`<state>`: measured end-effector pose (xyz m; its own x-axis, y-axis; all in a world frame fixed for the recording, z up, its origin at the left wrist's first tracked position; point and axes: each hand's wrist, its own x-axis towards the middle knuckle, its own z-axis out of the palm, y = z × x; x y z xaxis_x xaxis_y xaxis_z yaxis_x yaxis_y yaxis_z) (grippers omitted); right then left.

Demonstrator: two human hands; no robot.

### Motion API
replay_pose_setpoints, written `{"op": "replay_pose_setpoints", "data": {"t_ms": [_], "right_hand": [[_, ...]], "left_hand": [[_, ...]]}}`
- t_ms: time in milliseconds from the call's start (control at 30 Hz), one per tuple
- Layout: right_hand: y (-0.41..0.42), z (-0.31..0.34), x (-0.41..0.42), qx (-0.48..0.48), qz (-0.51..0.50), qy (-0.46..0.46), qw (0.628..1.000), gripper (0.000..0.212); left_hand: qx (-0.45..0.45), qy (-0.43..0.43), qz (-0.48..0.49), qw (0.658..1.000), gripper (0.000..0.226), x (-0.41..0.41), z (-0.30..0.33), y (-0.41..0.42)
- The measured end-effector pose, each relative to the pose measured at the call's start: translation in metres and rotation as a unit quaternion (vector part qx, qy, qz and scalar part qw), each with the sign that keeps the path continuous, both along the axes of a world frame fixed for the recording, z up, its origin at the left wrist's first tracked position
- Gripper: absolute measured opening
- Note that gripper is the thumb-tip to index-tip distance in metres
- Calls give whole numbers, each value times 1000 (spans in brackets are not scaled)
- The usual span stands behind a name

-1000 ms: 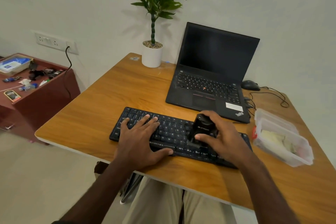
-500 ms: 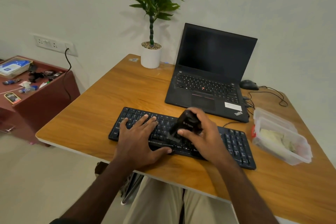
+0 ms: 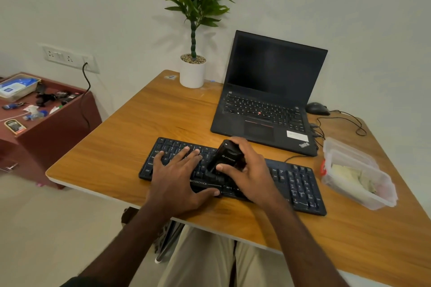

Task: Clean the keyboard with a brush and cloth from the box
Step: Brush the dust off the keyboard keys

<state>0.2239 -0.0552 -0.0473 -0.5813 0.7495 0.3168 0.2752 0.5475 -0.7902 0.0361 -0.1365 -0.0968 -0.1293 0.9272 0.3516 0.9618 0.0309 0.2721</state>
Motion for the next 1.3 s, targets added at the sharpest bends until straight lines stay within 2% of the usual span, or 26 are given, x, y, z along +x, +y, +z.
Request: {"op": "replay_pose_setpoints", "data": {"t_ms": [100,200,267,333,467,667,867,933,1100,1300], "right_hand": [[0,1,6,-19,13,18,1000,49],[3,5,35,-1,35,-59,998,49],[11,13,60,12,17,-115,993,52],[18,24,82,17,-8,-131,991,54],[20,33,104,-2,-57,-51,997,54],[8,16,84,1,-23,-61,998,49],[9,12,55,19,-25,-9,999,51],[11,14,60,15,-6,-38,999,52],[29,34,92,16,22,-180,983,57],[21,30,81,45,1,-168,985,51]], "left_hand": [[-4,1,1,1000,106,0,1,0],[-5,2,3,1000,107,0,1,-1],[-6,2,5,1000,108,-1,1,-1],[-7,4,6,1000,109,-1,1,0],[-11,9,7,1000,110,-1,0,0],[-17,10,9,1000,109,-1,1,0],[-21,8,9,1000,110,0,3,-1],[-19,5,11,1000,110,0,2,-1],[-13,2,9,1000,108,-1,1,0],[-13,5,9,1000,108,-1,0,0]]}}
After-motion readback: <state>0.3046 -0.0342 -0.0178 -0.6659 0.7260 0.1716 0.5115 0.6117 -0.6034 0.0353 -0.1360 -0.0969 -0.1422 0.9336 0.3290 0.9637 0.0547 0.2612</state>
